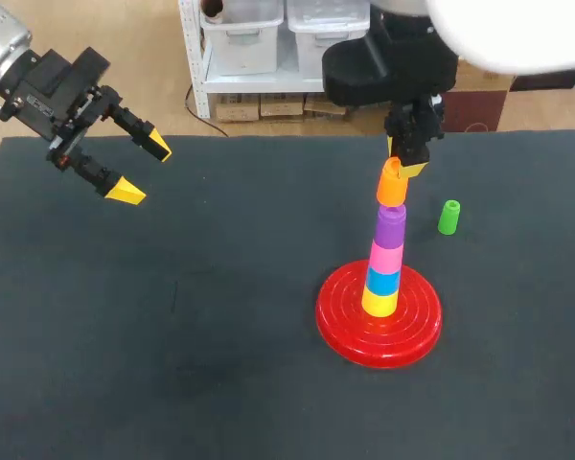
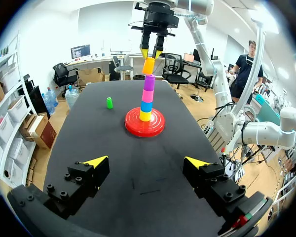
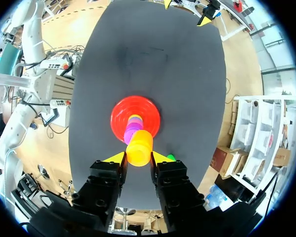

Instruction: Pick up and stack the cylinders on the red base in this order: pink,purple,orange,green

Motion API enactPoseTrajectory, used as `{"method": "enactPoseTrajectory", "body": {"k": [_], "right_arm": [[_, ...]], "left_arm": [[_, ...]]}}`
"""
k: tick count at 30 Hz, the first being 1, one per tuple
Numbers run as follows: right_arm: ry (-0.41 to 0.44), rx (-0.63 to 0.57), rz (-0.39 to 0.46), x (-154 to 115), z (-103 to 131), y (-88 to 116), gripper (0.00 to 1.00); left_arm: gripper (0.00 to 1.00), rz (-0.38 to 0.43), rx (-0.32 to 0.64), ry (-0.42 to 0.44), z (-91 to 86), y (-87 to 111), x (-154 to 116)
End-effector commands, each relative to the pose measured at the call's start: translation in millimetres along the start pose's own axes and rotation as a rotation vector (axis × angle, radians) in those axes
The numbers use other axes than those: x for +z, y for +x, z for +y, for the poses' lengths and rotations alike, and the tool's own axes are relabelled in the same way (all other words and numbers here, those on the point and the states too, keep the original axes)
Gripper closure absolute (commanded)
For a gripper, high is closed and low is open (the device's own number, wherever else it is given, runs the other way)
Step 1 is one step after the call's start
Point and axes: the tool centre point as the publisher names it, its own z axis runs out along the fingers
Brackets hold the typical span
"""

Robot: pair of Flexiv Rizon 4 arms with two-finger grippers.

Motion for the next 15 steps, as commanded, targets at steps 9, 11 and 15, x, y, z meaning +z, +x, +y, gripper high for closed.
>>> {"method": "enactPoseTrajectory", "body": {"k": [9, 11, 15], "right_arm": [[-0.052, -0.026, 0.003, -1.4, 5.2, -0.4, 1.0], [-0.061, -0.032, 0.001, 0.8, 5.8, -1.4, 1.0], [-0.07, -0.048, -0.003, 3.0, 8.5, -4.7, 1.0]], "left_arm": [[0.0, 0.001, 0.001, 0.005, 1.7, 1.0, -0.6], [0.0, 0.001, 0.001, 0.005, 1.7, 1.0, -0.6], [0.0, 0.001, 0.001, 0.005, 1.7, 1.0, -0.6]]}}
